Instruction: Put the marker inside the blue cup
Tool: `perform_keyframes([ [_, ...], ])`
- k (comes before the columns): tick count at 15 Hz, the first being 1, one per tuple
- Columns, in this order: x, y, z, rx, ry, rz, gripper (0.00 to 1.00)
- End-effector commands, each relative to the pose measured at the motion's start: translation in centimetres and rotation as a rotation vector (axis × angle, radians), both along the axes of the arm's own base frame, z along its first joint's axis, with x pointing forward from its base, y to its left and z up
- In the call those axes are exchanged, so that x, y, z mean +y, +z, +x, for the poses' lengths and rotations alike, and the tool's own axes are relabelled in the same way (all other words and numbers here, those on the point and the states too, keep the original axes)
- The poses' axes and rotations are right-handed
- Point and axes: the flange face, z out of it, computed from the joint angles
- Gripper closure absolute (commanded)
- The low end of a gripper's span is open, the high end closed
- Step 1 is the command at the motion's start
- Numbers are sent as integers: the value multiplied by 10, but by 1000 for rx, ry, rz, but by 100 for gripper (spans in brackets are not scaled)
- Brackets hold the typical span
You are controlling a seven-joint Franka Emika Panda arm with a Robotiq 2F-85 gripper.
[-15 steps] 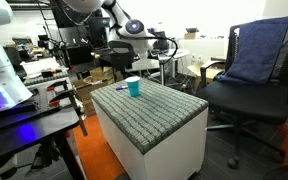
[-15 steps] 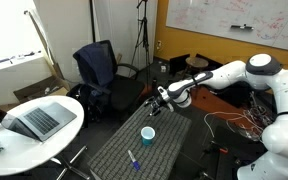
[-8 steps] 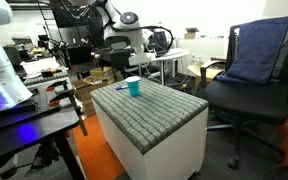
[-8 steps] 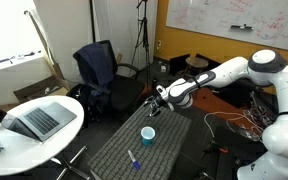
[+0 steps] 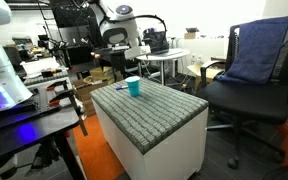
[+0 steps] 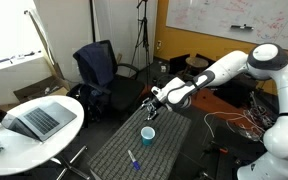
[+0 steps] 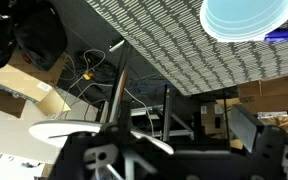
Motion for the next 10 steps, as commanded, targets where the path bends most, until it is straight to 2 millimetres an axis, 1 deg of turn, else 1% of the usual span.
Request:
perform_keyframes([
  [1, 32, 5, -4, 22, 10, -67, 0],
  [5, 72, -4, -1, 55, 50, -95, 0],
  [10, 116, -16, 1, 90, 77, -135, 0],
])
